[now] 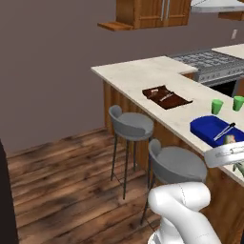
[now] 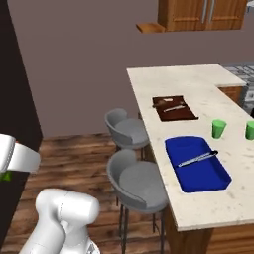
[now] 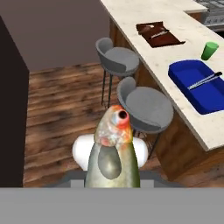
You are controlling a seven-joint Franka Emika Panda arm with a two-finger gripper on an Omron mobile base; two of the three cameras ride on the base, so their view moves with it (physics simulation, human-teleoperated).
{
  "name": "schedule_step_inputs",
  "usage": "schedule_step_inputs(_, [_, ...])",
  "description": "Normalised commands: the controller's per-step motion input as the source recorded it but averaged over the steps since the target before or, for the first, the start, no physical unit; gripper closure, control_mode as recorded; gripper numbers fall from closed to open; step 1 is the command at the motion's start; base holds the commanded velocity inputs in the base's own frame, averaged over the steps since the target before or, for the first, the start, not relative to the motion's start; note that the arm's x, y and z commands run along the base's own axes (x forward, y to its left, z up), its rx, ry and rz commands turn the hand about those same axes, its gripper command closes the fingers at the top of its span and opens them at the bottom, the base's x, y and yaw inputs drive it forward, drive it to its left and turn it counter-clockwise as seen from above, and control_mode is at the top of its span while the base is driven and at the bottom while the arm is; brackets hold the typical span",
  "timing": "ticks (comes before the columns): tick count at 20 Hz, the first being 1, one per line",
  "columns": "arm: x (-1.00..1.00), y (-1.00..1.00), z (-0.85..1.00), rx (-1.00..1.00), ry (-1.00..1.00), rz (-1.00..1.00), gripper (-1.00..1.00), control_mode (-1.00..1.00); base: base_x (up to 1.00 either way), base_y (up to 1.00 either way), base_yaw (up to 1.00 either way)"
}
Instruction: Gather the sweet potato and mushroom from the fridge and place them on a tray on the dining counter. Then gather the chicken drumstick and fish from the fridge and place them on the other tray.
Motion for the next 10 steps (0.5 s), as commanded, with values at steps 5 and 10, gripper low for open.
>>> schedule_step_inputs(5, [0.0, 0.0, 0.0, 0.0, 0.0, 0.0, 1.0, 1.0, 0.58, 0.69, -0.48])
schedule_step_inputs(10, [0.0, 0.0, 0.0, 0.0, 0.0, 0.0, 1.0, 1.0, 0.22, 0.87, -0.43])
